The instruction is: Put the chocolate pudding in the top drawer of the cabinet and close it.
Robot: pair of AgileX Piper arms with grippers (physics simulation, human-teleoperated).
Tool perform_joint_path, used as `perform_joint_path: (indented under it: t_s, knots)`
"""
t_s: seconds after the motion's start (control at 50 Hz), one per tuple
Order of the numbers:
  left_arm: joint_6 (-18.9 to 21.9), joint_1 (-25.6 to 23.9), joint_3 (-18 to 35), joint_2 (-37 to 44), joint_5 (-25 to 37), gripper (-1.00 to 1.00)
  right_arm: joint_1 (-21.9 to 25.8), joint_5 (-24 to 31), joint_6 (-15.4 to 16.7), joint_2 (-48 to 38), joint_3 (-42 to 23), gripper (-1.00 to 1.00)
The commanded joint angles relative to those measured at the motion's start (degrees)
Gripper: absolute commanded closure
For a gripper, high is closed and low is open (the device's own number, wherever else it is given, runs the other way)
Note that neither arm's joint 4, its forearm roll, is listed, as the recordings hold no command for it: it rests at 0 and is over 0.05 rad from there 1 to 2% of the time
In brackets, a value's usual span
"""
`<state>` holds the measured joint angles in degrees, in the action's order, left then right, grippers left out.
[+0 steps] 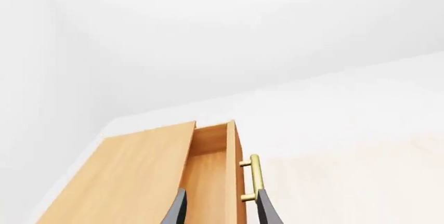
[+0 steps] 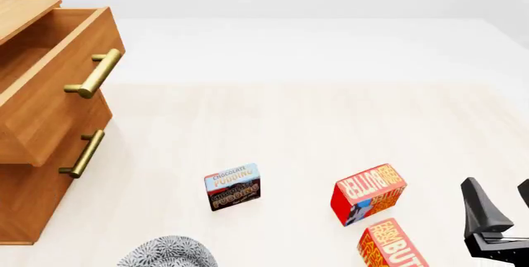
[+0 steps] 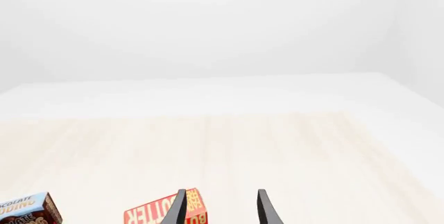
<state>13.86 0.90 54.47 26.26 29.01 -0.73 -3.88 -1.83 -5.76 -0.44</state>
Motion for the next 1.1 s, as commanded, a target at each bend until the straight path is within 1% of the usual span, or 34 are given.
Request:
perform_joint_path:
  t_s: [0.02,0.06,0.14,0.18,0.2,0.24,0.26,0.3,0.34,0.38,0.4,0.46,0.5,0.56,0.62,0.64,0.68,0.7,0.76,0.82,0.84,0.94,1.04,1.1]
  knots:
    - [-3.8,0.2,7.4,8.9,6.4,-1.00,0.0,0.0,0.0,0.0,0.0,-1.00]
    - [-1.9,1.0,8.1,9.2,6.6,-1.00,0.0,0.0,0.0,0.0,0.0,-1.00]
    - [-2.0,0.8,10.5,11.5,8.5,-1.00,0.0,0.0,0.0,0.0,0.0,-1.00]
    - [2.4,1.8,10.3,11.5,7.9,-1.00,0.0,0.0,0.0,0.0,0.0,-1.00]
    - [2.4,1.8,10.3,11.5,7.9,-1.00,0.0,0.0,0.0,0.0,0.0,-1.00]
    - [0.1,1.3,11.7,13.4,8.6,-1.00,0.0,0.0,0.0,0.0,0.0,-1.00]
    - [0.2,1.5,12.1,13.8,8.6,-1.00,0.0,0.0,0.0,0.0,0.0,-1.00]
    - [-2.0,1.1,14.3,16.0,10.5,-1.00,0.0,0.0,0.0,0.0,0.0,-1.00]
    - [-1.3,2.3,16.0,16.9,11.2,-1.00,0.0,0.0,0.0,0.0,0.0,-1.00]
    - [-1.7,2.5,18.1,18.2,12.6,-1.00,0.0,-0.1,-0.1,-0.1,0.0,-1.00]
    - [-1.7,2.5,18.1,18.3,12.6,-1.00,0.0,-0.1,-0.1,-0.1,0.0,-1.00]
    - [-2.2,2.2,20.5,19.9,14.6,-1.00,0.0,-0.5,0.0,-0.5,0.0,-1.00]
    - [-2.0,2.7,21.2,20.9,15.0,-1.00,0.0,-0.7,-0.1,-0.7,0.0,-1.00]
    - [-3.1,1.7,21.8,22.4,16.4,-1.00,0.0,-0.9,0.0,-0.9,0.0,-1.00]
    - [-2.7,2.1,22.1,22.8,16.6,-1.00,0.0,-1.0,0.0,-1.1,0.0,-1.00]
    - [-3.6,1.9,23.1,23.5,17.7,-1.00,0.0,-1.0,0.0,-1.1,0.0,-1.00]
    - [-3.6,2.0,23.5,23.7,18.0,-1.00,0.0,-1.0,0.0,-1.0,-0.1,-1.00]
    - [-5.0,2.5,24.4,24.8,19.1,-1.00,0.0,-0.9,0.0,-1.0,-0.1,-1.00]
    - [-4.8,2.1,25.5,25.5,20.3,-1.00,0.0,-0.7,0.0,-0.8,-0.1,-1.00]
    - [-4.9,2.1,25.9,26.5,21.5,-1.00,0.1,-0.4,0.0,-0.6,-0.2,-1.00]
    - [-5.5,1.9,25.9,27.0,22.0,-1.00,0.0,-0.3,0.0,-0.5,-0.2,-1.00]
    - [-5.8,2.2,26.0,27.2,22.5,-1.00,0.1,0.2,0.0,-0.1,-0.4,-1.00]
    - [-7.2,1.0,24.2,28.2,23.1,-1.00,0.1,0.4,0.0,0.0,-0.4,-1.00]
    - [-7.2,1.4,23.6,28.1,23.0,-1.00,0.1,0.3,0.0,-0.1,-0.4,-1.00]
